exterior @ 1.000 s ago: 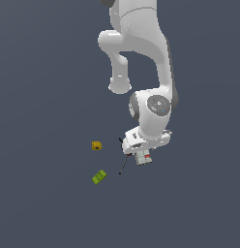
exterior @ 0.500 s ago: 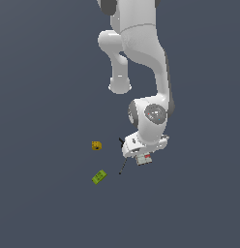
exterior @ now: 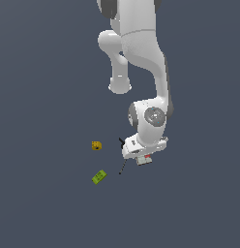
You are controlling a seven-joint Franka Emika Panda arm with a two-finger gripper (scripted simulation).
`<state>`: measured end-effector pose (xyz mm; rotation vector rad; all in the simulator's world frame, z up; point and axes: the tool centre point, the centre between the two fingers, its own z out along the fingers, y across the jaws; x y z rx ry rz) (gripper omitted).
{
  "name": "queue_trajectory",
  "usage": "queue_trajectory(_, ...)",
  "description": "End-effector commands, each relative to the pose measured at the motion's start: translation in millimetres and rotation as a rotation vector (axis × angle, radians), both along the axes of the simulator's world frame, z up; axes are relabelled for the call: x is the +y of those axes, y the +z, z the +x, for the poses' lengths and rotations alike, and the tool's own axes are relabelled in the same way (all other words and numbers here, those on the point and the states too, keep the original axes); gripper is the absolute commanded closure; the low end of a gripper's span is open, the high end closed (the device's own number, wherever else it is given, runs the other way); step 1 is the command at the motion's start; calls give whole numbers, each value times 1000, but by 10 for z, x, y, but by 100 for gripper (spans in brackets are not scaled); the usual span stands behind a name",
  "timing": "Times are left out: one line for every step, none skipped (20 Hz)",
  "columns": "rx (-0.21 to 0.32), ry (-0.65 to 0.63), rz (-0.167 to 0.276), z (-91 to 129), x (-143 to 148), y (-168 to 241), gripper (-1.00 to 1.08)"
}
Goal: Pick up a designated object from a clutter of objects.
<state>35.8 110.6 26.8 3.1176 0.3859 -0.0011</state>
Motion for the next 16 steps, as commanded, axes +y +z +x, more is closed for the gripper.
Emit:
queue_trajectory(0, 0, 0, 3, 1, -6, 108)
queue_trajectory(0, 0, 0, 3, 1, -6, 108)
queue_trajectory(0, 0, 0, 3, 1, -6, 108)
queue_trajectory(0, 0, 0, 3, 1, -6, 108)
queue_trajectory(0, 0, 0, 3, 1, -6, 108)
queue_trajectory(-1, 0, 0, 3, -1, 1, 108)
queue_trajectory(-1, 0, 0, 2, -3, 2, 108)
queue_trajectory(-1, 0, 0, 0, -7, 8, 108)
queue_trajectory(-1, 0, 0, -4, -15, 18, 108)
queue_trajectory(-1, 0, 0, -10, -25, 31, 108)
queue_trajectory(-1, 0, 0, -17, -39, 48, 108)
queue_trajectory(-1, 0, 0, -26, -55, 70, 108)
queue_trajectory(-1, 0, 0, -36, -75, 95, 108)
queue_trajectory(-1, 0, 0, -48, -97, 124, 108)
queue_trajectory(-1, 0, 0, -61, -123, 156, 108)
queue_trajectory(-1, 0, 0, -77, -152, 193, 108)
